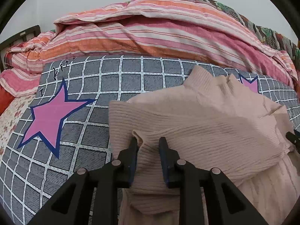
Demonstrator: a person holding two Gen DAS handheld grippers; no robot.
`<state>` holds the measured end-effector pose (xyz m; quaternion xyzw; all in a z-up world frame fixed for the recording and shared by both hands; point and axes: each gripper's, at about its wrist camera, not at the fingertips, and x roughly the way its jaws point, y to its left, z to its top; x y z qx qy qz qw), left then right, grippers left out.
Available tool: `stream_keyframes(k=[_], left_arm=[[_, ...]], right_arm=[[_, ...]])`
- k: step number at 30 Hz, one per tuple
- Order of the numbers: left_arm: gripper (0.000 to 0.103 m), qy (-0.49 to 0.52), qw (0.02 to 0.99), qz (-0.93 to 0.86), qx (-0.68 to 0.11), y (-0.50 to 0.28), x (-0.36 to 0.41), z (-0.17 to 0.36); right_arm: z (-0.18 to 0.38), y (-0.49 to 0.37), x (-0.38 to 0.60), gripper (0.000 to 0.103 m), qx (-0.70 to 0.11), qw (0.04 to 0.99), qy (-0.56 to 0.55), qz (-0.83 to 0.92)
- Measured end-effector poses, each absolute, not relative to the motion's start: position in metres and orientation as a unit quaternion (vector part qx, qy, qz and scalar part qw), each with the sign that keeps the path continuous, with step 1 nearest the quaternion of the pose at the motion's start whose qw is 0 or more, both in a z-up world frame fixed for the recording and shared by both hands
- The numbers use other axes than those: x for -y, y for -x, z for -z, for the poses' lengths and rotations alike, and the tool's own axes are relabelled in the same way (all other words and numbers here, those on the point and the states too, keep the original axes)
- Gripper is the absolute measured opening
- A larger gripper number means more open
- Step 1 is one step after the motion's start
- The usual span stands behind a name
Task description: Fold small clothes
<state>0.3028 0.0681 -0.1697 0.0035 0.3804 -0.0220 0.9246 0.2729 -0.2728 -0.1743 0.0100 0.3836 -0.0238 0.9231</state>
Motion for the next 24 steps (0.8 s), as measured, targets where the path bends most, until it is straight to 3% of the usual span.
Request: stream_keyframes(k=[8,10,11,24], left_arm=[[0.041,0.004,0.928,0.023,-0.371,-0.299,-0.0679,0.1666],[0.058,0.008,0.93,0.023,-0.368,-0.2981,-0.0686,0.1657],[0.061,0.009,0.931,0.025,-0.365,-0.2973,-0.0687,0.1651],[0.062,-0.002,0.932,0.017,-0.362,-0.2966,-0.0639,0.1635]], right_arm=[[0.1735,-0.2715,0.2698,0.066,-0.376,0.927,-0.012,0.018],[0.1735,-0.2713,0.2696,0.066,-0.376,0.926,-0.012,0.018],[0.1733,-0.2713,0.2695,0.066,-0.376,0.927,-0.012,0.019],[0.1739,-0.2722,0.2699,0.066,-0.376,0.926,-0.011,0.02]])
